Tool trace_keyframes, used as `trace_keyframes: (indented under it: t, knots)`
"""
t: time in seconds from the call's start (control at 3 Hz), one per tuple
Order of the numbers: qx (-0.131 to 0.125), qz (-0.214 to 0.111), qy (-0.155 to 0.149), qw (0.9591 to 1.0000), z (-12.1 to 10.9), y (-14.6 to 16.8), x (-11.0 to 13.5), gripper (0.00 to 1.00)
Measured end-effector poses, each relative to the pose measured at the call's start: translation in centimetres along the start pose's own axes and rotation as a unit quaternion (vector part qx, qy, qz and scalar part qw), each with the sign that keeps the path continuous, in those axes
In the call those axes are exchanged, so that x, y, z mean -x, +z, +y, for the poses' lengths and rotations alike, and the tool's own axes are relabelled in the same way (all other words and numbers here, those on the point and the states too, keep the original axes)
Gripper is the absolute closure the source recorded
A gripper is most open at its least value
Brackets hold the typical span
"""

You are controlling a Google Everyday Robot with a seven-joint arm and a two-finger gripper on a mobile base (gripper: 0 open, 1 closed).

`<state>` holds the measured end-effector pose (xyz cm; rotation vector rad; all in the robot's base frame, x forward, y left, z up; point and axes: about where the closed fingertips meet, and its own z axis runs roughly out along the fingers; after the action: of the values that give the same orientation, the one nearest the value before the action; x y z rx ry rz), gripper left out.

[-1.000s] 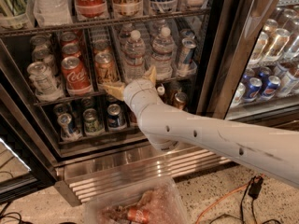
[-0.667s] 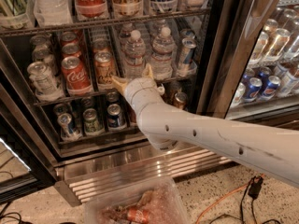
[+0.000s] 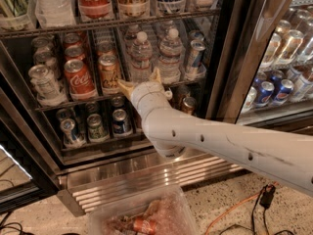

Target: Pick water bottle from middle shelf of fridge

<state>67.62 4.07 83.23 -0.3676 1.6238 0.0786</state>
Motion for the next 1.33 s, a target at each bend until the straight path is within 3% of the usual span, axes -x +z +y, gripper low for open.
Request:
trace_keyframes:
  t: [1.33]
  knots:
    - [-0.017, -0.019, -0.006, 0.9997, -1.1, 1.2, 1.7, 0.35]
